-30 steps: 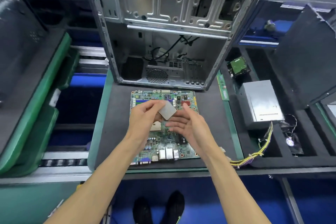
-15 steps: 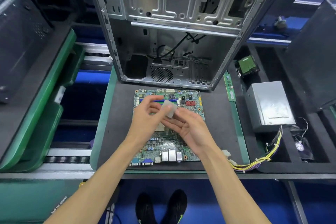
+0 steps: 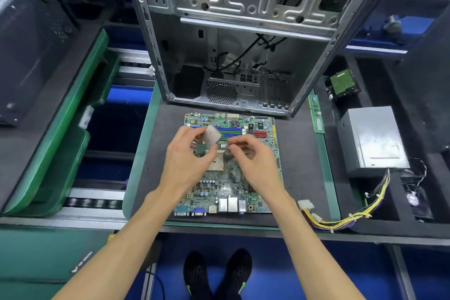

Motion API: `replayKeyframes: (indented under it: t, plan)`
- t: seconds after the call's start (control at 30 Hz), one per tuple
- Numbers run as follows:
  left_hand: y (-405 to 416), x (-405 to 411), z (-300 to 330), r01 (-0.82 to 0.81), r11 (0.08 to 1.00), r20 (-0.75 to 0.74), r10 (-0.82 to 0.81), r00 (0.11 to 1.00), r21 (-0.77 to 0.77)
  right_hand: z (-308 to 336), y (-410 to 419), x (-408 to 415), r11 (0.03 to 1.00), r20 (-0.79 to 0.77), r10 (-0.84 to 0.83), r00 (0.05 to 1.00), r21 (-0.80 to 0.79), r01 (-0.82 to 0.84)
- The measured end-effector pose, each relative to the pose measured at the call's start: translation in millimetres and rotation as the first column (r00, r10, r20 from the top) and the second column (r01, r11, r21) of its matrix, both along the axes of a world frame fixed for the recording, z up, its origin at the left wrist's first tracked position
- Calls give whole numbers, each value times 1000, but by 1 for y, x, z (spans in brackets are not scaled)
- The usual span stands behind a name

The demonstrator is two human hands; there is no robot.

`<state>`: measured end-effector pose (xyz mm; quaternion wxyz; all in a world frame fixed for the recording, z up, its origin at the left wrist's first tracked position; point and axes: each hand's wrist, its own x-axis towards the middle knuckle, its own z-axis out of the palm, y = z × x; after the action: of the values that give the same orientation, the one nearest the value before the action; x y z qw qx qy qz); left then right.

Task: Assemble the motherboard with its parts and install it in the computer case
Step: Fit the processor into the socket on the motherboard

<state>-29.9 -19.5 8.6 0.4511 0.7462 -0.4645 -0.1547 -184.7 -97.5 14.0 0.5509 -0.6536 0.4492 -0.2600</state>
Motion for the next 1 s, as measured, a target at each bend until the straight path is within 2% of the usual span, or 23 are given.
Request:
replayKeyframes:
  t: [0.03, 0.07, 0.13, 0.2, 0.27, 0.37, 0.47, 0.6, 1.0]
  plan:
    - [0, 4, -2, -17, 1000, -25, 17, 1000, 10, -3, -2, -3, 983, -146, 29, 989, -174, -54]
    - [1, 6, -3, -29, 999, -47, 30, 998, 17, -8, -5, -6, 951, -252, 64, 965, -276, -136]
    - [4, 10, -7, -33, 999, -79, 36, 996, 39, -16, -6, -10, 901, -364, 153, 919, -330, -281]
    - [8, 12, -11, -3, 997, -101, 10, 995, 76, -24, -5, -11, 864, -400, 209, 892, -351, -360]
    - [11, 13, -15, 52, 990, -94, -40, 995, 128, -29, -5, -8, 841, -389, 199, 900, -404, -361]
    - [13, 14, -19, 135, 969, -37, -130, 991, 208, -32, -12, -2, 852, -315, 139, 939, -445, -276]
    - [12, 16, -19, 206, 940, 88, -238, 967, 273, -35, -18, 4, 853, -246, 68, 967, -487, -184]
    - [10, 17, -23, 273, 892, 219, -366, 904, 361, -40, -22, 9, 857, -258, 40, 965, -488, -166]
    - [6, 16, -27, 285, 883, 268, -396, 878, 372, -48, -24, 9, 874, -195, 42, 980, -468, -131]
